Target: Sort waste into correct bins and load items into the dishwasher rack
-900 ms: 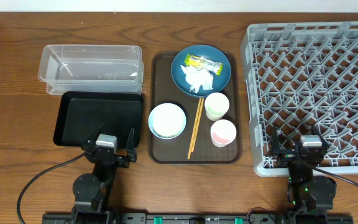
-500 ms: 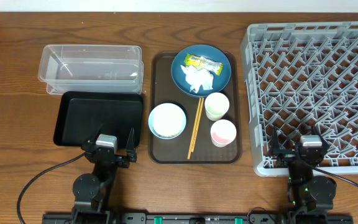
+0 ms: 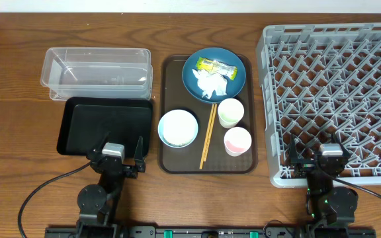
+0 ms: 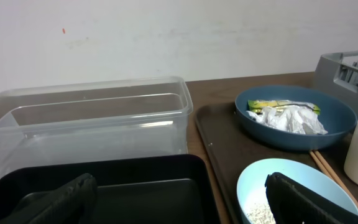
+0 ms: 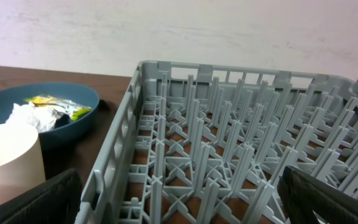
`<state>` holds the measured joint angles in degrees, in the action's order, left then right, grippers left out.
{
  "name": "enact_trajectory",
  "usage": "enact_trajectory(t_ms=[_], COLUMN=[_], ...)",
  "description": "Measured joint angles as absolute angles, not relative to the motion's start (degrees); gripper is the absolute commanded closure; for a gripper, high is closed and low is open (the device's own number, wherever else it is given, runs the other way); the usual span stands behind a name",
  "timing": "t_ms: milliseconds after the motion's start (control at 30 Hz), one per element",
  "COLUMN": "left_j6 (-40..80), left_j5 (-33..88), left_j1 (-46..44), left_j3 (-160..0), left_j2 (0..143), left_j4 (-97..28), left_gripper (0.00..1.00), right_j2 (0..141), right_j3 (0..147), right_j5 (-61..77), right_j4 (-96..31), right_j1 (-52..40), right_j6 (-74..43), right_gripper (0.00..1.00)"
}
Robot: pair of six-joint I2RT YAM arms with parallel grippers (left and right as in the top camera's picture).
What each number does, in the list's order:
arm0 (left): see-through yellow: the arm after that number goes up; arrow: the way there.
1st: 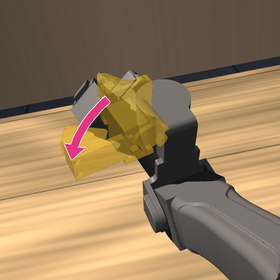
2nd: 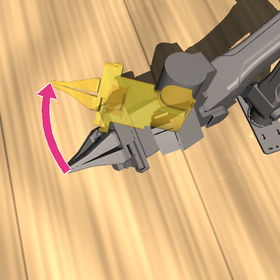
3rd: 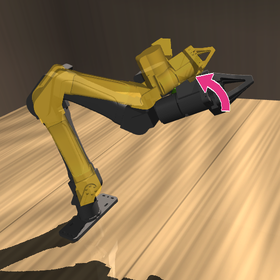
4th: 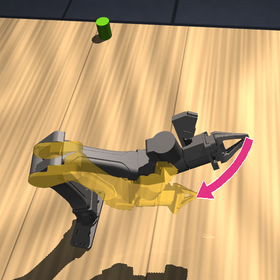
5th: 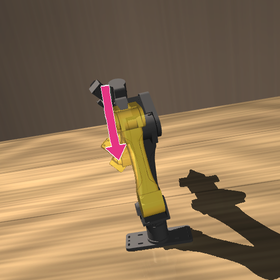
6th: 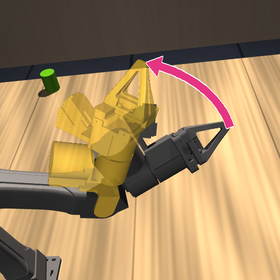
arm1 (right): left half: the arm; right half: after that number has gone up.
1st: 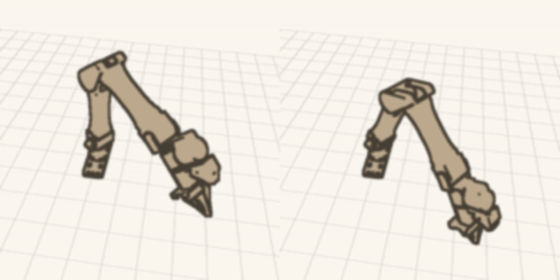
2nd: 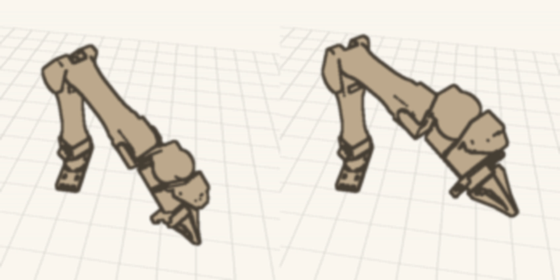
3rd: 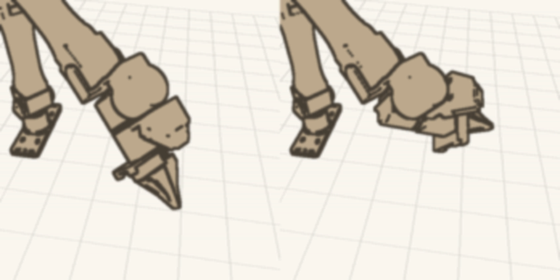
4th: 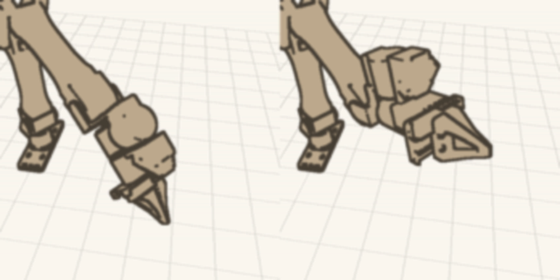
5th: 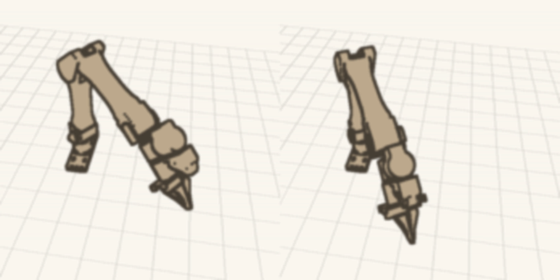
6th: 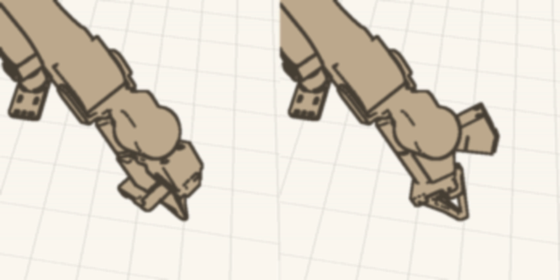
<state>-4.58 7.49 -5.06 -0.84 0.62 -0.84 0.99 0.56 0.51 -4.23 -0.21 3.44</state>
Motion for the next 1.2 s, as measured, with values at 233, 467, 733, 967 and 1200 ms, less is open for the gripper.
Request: enact_trajectory(t_ms=[233, 467, 733, 967, 1200], left_j6=[-4.6, -4.6, -4.6, -4.8, -1.5], left_j5=[7.5, 7.5, 7.5, 7.5, 7.5], left_j1=[-5.1, -5.1, -5.1, -5.1, -5.1], left_j3=[-0.8, -0.8, -0.8, -0.8, -0.8], left_j2=[0.6, 0.6, 0.6, 0.6, 0.6], left_j4=[-0.8, -0.8, -0.7, -0.2, -0.4], left_gripper=[0.11, 0.11, 0.11, 0.11, 0.11], right_j2=[1.0, 1.0, 1.0, 1.0, 1.0], right_j3=[0.6, 0.6, 0.6, 0.6, 0.6], right_j5=[0.5, 0.5, 0.5, 0.5, 0.3], right_j4=[-4.2, -4.2, -4.2, -4.2, -4.2], right_j1=[-0.2, -0.2, -0.2, -0.2, -0.2], right_j6=[3.4, 3.4, 3.4, 3.4, 1.5], right_gripper=[0.01, 0.01, 0.01, 0.01, 0.01])
